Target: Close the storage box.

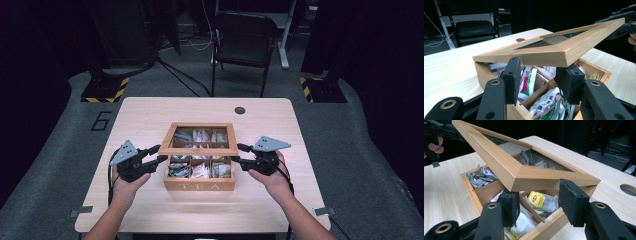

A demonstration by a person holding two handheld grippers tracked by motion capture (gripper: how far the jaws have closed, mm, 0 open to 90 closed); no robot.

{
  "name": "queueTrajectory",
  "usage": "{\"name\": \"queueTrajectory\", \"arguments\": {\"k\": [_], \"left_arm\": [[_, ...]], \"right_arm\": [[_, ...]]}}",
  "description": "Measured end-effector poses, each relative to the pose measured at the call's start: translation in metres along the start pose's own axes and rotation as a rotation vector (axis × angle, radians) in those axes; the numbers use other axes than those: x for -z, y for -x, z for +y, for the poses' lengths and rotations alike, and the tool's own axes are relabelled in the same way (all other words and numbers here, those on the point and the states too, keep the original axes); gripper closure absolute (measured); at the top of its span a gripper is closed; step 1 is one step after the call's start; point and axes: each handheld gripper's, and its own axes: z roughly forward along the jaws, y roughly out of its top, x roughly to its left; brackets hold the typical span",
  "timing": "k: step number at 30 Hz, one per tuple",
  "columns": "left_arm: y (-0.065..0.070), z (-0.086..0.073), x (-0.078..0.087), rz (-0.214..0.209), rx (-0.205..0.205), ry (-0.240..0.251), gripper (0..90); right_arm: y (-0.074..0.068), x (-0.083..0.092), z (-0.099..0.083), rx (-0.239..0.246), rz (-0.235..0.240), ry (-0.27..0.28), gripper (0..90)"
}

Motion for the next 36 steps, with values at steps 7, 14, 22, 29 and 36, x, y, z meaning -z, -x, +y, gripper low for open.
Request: {"name": "queueTrajectory", "arguments": {"k": [7, 14, 22, 29, 36], "left_arm": [[0.004, -0.008, 0.004, -0.007, -0.011, -0.016, 55.8], [0.008, -0.014, 0.007, -0.009, -0.021, -0.025, 55.6], [0.01, -0.021, 0.008, -0.01, -0.013, -0.025, 55.7], [0.012, -0.029, 0.01, -0.015, -0.014, -0.039, 55.7], [0.014, -0.037, 0.01, -0.017, -0.008, -0.06, 55.7]], "right_arm": [[-0.004, 0.002, -0.008, -0.008, 0.004, -0.008, 52.4], [-0.012, 0.005, -0.014, -0.006, 0.0, -0.012, 52.2], [-0.018, 0.009, -0.02, -0.003, 0.008, -0.006, 52.2], [-0.021, 0.008, -0.028, -0.017, 0.009, -0.016, 52.0], [-0.024, 0.006, -0.037, -0.022, 0.009, -0.029, 51.8]]}}
